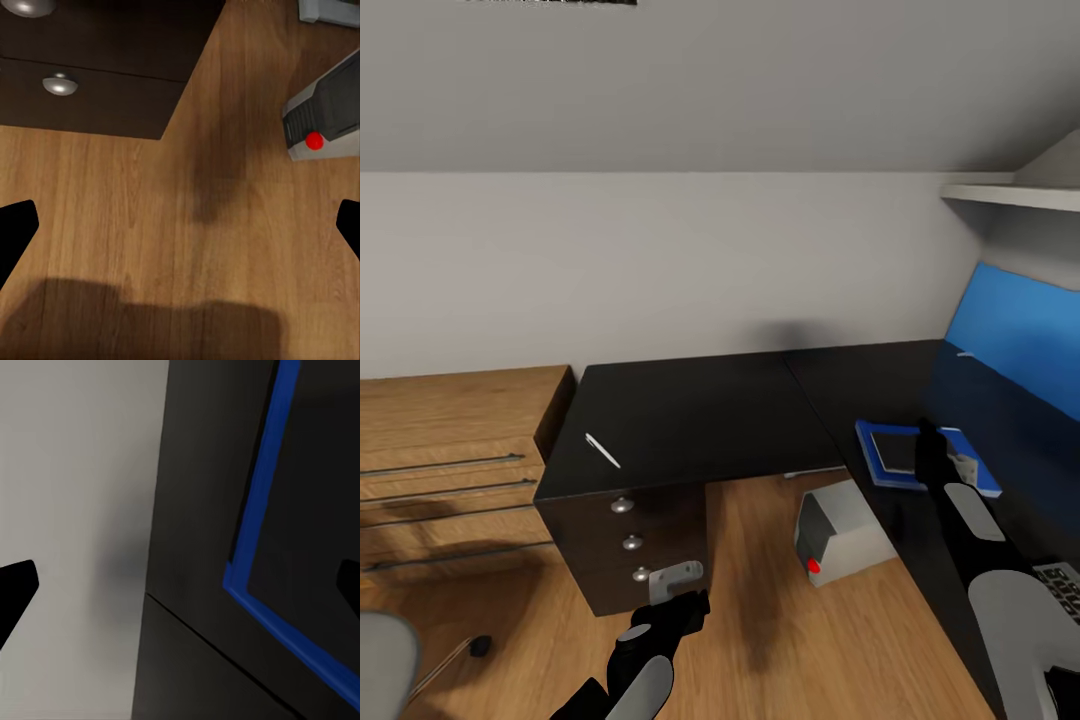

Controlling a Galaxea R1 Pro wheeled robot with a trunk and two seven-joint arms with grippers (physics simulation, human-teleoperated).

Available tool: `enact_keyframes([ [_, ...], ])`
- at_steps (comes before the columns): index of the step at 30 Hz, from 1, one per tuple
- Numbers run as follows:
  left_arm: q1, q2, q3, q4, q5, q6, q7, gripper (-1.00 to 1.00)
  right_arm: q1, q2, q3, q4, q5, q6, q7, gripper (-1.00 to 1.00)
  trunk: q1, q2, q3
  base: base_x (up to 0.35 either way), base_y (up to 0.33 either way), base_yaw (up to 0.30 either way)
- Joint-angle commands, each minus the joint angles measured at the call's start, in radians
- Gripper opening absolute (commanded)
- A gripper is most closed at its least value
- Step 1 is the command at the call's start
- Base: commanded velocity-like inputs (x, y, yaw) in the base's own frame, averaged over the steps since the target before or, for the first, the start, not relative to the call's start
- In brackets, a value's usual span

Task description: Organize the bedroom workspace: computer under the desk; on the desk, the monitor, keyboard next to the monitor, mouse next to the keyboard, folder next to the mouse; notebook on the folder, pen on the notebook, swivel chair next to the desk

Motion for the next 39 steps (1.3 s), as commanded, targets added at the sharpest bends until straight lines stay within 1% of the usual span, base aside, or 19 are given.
enact_keyframes([
  [1, -0.001, 0.000, -0.001, -0.001, 0.004, 0.004, 0.007, 1.00, -0.001, 0.000, 0.001, 0.000, -0.010, -0.001, 0.002, 1.00, -0.004, 0.007, 0.002, 0.000, 0.000, 0.000],
  [3, -0.001, 0.000, -0.001, -0.001, 0.003, 0.003, 0.007, 1.00, -0.001, 0.000, 0.003, -0.002, -0.009, 0.000, 0.002, 1.00, -0.012, 0.021, 0.009, 0.000, 0.000, 0.000],
  [4, -0.001, 0.000, -0.001, -0.002, 0.003, 0.003, 0.008, 1.00, -0.001, 0.002, 0.028, -0.007, -0.002, 0.011, -0.007, 1.00, -0.015, 0.028, 0.012, 0.000, 0.000, 0.000],
  [6, -0.001, 0.000, -0.001, -0.002, 0.003, 0.003, 0.008, 1.00, -0.001, 0.003, 0.052, -0.008, 0.003, 0.019, -0.024, 1.00, -0.023, 0.042, 0.018, 0.000, 0.000, 0.000],
  [7, -0.001, 0.000, -0.002, -0.003, 0.003, 0.003, 0.009, 1.00, -0.001, 0.003, 0.084, -0.009, 0.008, 0.025, -0.054, 1.00, -0.027, 0.049, 0.021, 0.000, 0.000, 0.000],
  [8, -0.001, 0.000, -0.002, -0.003, 0.003, 0.003, 0.009, 1.00, -0.001, 0.003, 0.102, -0.010, 0.010, 0.027, -0.072, 1.00, -0.031, 0.056, 0.024, 0.000, 0.000, 0.000],
  [9, -0.001, 0.000, -0.002, -0.003, 0.003, 0.003, 0.009, 1.00, -0.001, 0.002, 0.140, -0.016, 0.013, 0.031, -0.116, 1.00, -0.035, 0.063, 0.027, 0.000, 0.000, 0.000],
  [10, -0.001, 0.000, -0.002, -0.003, 0.003, 0.003, 0.009, 1.00, -0.001, 0.002, 0.159, -0.023, 0.014, 0.033, -0.140, 1.00, -0.038, 0.070, 0.030, 0.000, 0.000, 0.000],
  [11, -0.001, 0.000, -0.002, -0.003, 0.003, 0.003, 0.009, 1.00, -0.001, 0.001, 0.211, -0.061, 0.016, 0.043, -0.223, 1.00, -0.042, 0.077, 0.034, 0.000, 0.000, 0.000],
  [12, -0.001, 0.000, -0.002, -0.003, 0.003, 0.003, 0.009, 1.00, -0.001, 0.000, 0.239, -0.095, 0.017, 0.057, -0.292, 1.00, -0.046, 0.084, 0.037, 0.000, 0.000, 0.000],
  [13, -0.001, 0.000, -0.002, -0.003, 0.003, 0.003, 0.009, 1.00, -0.001, 0.000, 0.250, -0.113, 0.017, 0.067, -0.332, 1.00, -0.050, 0.091, 0.040, 0.000, 0.000, 0.000],
  [15, -0.001, 0.000, -0.003, -0.003, 0.003, 0.003, 0.008, 1.00, -0.001, -0.001, 0.276, -0.183, 0.018, 0.134, -0.521, 1.00, -0.058, 0.105, 0.046, 0.000, 0.000, 0.000],
  [16, -0.001, 0.000, -0.003, -0.003, 0.003, 0.003, 0.008, 1.00, -0.001, -0.001, 0.280, -0.200, 0.018, 0.156, -0.570, 1.00, -0.061, 0.112, 0.049, 0.000, 0.000, 0.000],
  [17, -0.001, 0.000, -0.003, -0.003, 0.003, 0.003, 0.007, 1.00, -0.001, -0.001, 0.286, -0.237, 0.020, 0.204, -0.662, 1.00, -0.065, 0.119, 0.052, 0.000, 0.000, 0.000],
  [21, -0.001, 0.000, -0.003, -0.003, 0.003, 0.003, 0.006, 1.00, -0.001, -0.001, 0.293, -0.315, 0.034, 0.293, -0.796, 1.00, -0.081, 0.147, 0.065, 0.000, 0.000, 0.000],
  [22, -0.001, 0.000, -0.003, -0.003, 0.003, 0.003, 0.006, 1.00, 0.000, 0.000, 0.296, -0.348, 0.048, 0.324, -0.834, 1.00, -0.084, 0.154, 0.068, 0.000, 0.000, 0.000],
  [27, -0.001, 0.000, -0.003, -0.003, 0.003, 0.003, 0.006, 1.00, 0.012, 0.003, 0.300, -0.410, 0.094, 0.363, -0.882, 1.00, -0.104, 0.189, 0.084, 0.000, 0.000, 0.000],
  [36, -0.001, 0.000, -0.002, -0.003, 0.003, 0.003, 0.006, 1.00, 0.024, 0.005, 0.296, -0.443, 0.106, 0.372, -0.898, 1.00, -0.138, 0.252, 0.112, 0.000, 0.000, 0.000],
  [39, -0.001, 0.000, -0.001, -0.003, 0.003, 0.003, 0.006, 1.00, 0.025, 0.004, 0.297, -0.461, 0.109, 0.372, -0.901, 1.00, -0.138, 0.252, 0.112, 0.000, 0.000, 0.000],
])
